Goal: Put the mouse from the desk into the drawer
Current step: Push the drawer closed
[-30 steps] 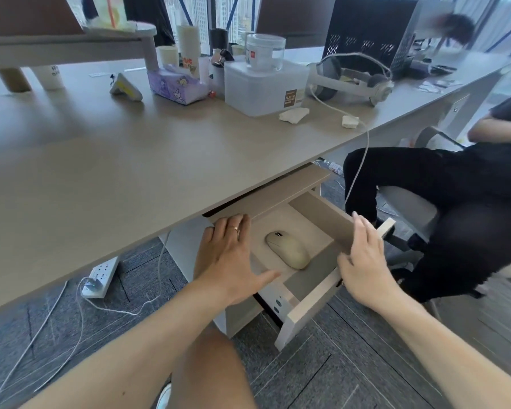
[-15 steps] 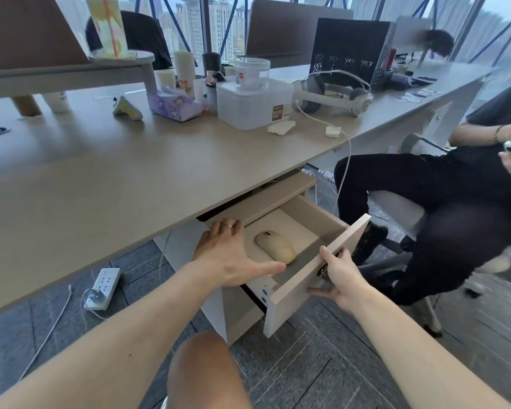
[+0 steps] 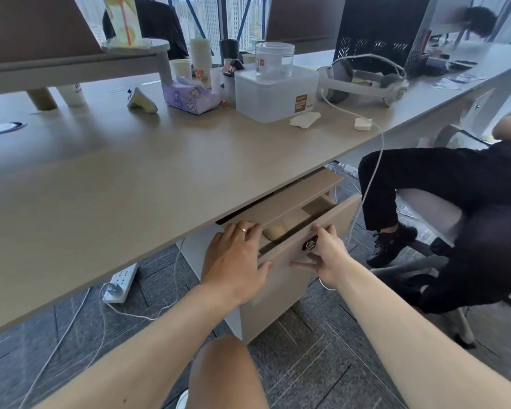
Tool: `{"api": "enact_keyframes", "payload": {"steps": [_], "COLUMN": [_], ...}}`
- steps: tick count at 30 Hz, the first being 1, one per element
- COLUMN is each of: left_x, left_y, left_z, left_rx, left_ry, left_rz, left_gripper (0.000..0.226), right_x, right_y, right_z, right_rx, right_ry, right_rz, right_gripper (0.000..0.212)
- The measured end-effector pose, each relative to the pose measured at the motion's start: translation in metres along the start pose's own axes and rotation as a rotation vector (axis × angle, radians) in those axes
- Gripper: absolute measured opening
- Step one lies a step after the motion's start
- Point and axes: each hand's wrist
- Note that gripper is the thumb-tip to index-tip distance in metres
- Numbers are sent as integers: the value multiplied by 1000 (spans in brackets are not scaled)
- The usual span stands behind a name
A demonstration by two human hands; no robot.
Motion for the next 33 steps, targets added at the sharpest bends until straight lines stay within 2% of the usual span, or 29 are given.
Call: {"api": "enact_keyframes", "payload": {"steps": [5,11,15,20,23,33], "left_x": [2,4,6,8,9,10], "left_y": [6,9,11,12,14,15], "left_z": [-2,-3,-5,-9,-8,-9], "left_rx": [-40,-65,-57,-42,-44,-29], "left_ry": [-81,-147,-182,-187,-181,-192], "left_rz": [1,12,18,20,18,6], "left_gripper": [54,72,73,71,71,68], "right_x": [20,37,41,42,44,44], "right_y": [1,1,-1,2,3,4], "right_z": [-17,-33,-38,-42,-45,-43], "right_rx": [33,60,59,35,33,45], "right_ry": [22,58,43,46,35,61], "right_rz": [-19,13,26,30,36,24], "right_gripper": [50,54,58,32,37,34]}}
Point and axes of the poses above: each hand's wrist, its own x-axis towards the middle knuckle, its own z-axis out of the back of the hand, y = z × x, and after that the axes turned 1 degree about -z, right-handed
